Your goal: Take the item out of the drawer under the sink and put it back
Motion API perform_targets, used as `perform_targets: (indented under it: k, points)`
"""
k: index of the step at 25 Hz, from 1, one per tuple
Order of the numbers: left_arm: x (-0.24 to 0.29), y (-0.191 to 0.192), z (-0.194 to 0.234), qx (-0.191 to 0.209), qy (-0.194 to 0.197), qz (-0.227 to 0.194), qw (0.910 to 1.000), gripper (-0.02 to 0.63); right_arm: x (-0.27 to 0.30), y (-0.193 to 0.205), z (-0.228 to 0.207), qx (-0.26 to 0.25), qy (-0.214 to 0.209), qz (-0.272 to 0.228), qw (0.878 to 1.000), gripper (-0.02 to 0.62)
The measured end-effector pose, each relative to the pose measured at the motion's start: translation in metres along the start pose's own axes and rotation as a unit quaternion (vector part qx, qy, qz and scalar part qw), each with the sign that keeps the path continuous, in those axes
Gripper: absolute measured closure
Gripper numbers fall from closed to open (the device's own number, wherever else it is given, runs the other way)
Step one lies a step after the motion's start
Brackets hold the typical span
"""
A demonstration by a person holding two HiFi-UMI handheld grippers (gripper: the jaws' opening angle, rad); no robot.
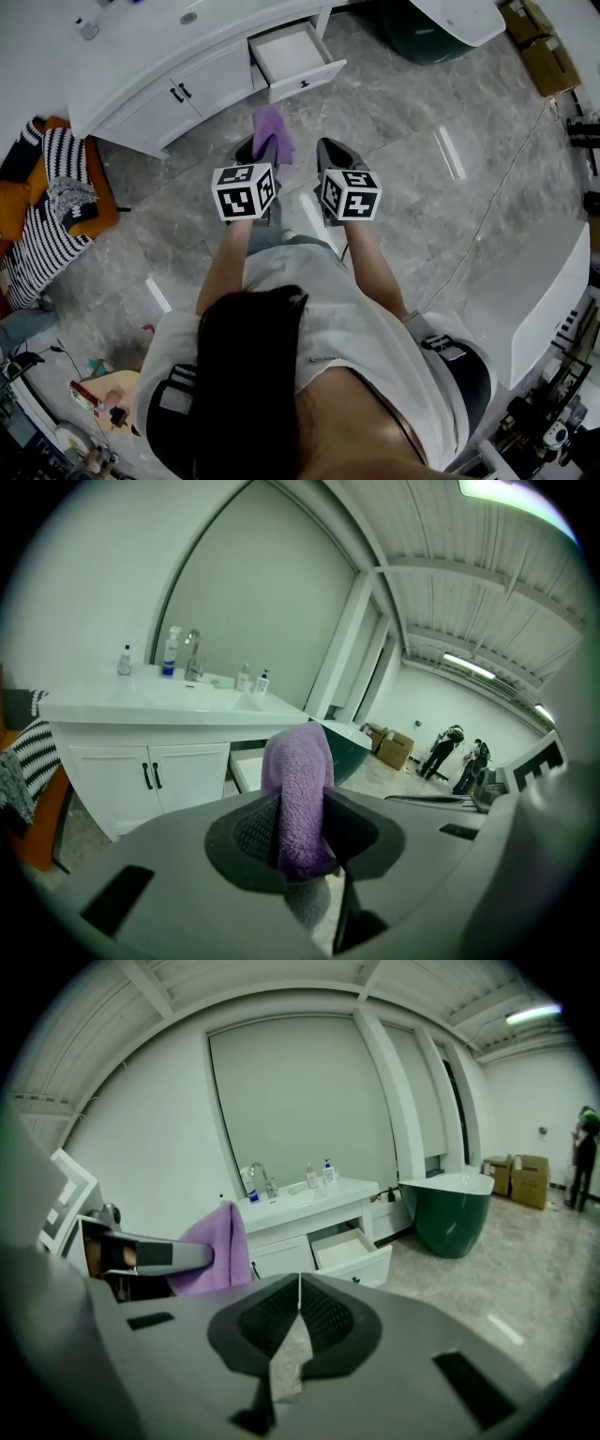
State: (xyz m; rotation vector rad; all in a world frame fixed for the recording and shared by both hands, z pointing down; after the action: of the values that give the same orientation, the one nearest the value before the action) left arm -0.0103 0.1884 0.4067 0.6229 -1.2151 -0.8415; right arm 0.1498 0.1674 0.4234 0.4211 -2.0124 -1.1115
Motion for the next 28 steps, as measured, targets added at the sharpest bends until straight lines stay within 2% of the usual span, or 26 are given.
perform_targets:
  k: [14, 24, 28]
  points:
    - [0.071, -0.059, 0.037, 0.013, 0.015, 0.018, 0.9996, 0.508, 0.087, -0.053, -0.008, -0.004, 0.001, 0.013, 1.0, 0.58]
    - [0.121, -0.099, 0.07, 0.03, 0.031, 0.033, 0.9986, 0.508, 0.149, -0.094, -0.01, -0.007, 0.018, 0.015, 1.0, 0.58]
    - [0.14, -0.116, 0.078, 0.035, 0.049, 0.032, 0.9977, 0.508, 0.17, -0.108, -0.013, -0.008, 0.032, 0.013, 0.999, 0.58]
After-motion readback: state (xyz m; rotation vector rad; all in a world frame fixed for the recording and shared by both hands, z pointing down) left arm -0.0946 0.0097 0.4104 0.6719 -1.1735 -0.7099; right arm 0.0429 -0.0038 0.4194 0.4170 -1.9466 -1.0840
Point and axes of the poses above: the fingertips, and each gripper's own axes: x forward along the fingers, z to its left, y out of its underside, the point moved 5 cm from there along -x, backward along the fingers, and after that the axes turned 9 degrees about -y, right-handed, at the moved point
